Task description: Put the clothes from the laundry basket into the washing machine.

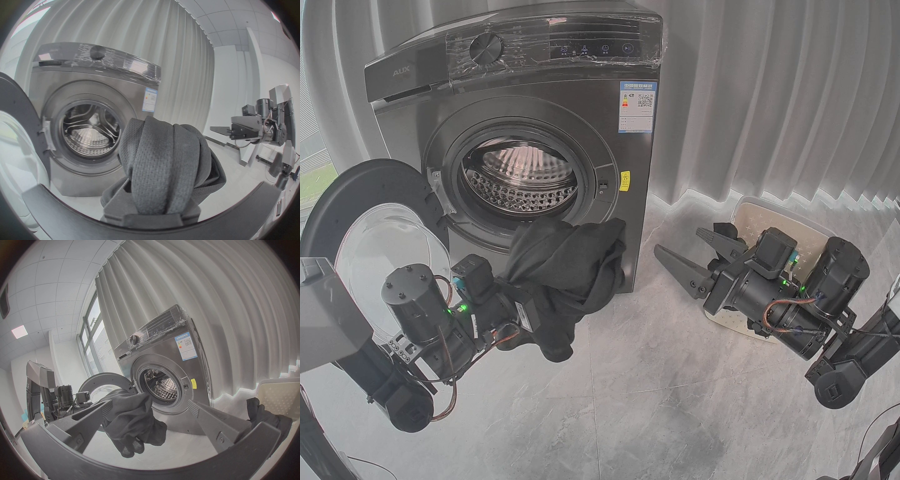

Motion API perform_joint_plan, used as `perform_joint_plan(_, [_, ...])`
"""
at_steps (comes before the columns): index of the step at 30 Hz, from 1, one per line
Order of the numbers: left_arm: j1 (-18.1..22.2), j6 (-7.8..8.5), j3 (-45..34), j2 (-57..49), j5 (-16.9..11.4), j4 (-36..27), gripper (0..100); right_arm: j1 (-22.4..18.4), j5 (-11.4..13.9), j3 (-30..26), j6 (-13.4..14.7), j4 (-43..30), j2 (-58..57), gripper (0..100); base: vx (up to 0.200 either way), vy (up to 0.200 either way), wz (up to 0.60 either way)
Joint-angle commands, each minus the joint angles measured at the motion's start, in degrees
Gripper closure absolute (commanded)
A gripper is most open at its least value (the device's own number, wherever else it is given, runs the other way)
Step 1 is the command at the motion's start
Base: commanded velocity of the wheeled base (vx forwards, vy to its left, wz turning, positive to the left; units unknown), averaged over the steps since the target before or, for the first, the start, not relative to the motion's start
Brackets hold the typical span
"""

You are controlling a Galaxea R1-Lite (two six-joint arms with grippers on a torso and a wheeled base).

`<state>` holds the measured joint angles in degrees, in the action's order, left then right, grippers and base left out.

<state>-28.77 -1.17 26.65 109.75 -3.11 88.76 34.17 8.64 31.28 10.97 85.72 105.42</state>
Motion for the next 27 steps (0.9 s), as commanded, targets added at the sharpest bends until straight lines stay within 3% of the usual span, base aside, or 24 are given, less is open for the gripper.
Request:
perform_joint_plan(1, [0.47,-0.24,-1.25,-1.91,1.61,0.01,100,-0.86,0.15,-0.34,0.01,0.23,-0.04,0,0.0,0.0,0.0])
perform_joint_plan(4, [0.29,-0.68,-3.18,-1.47,3.9,-0.08,100,-1.3,0.15,-0.34,0.1,0.23,-0.04,0,0.0,0.0,0.0])
perform_joint_plan(13, [0.12,-0.76,-1.95,0.99,5.48,-0.08,100,-1.83,0.15,-0.52,0.1,0.32,-0.04,0,0.0,0.0,0.0])
perform_joint_plan(17, [0.12,-2.87,-1.6,0.64,5.66,0.01,100,-1.83,0.15,-0.52,0.1,0.32,-0.39,0,0.0,0.2,0.0])
perform_joint_plan(27, [0.29,-2.96,-1.6,0.81,5.83,0.01,100,-2.53,0.15,-0.43,0.1,0.32,-0.39,0,0.0,0.16,0.0])
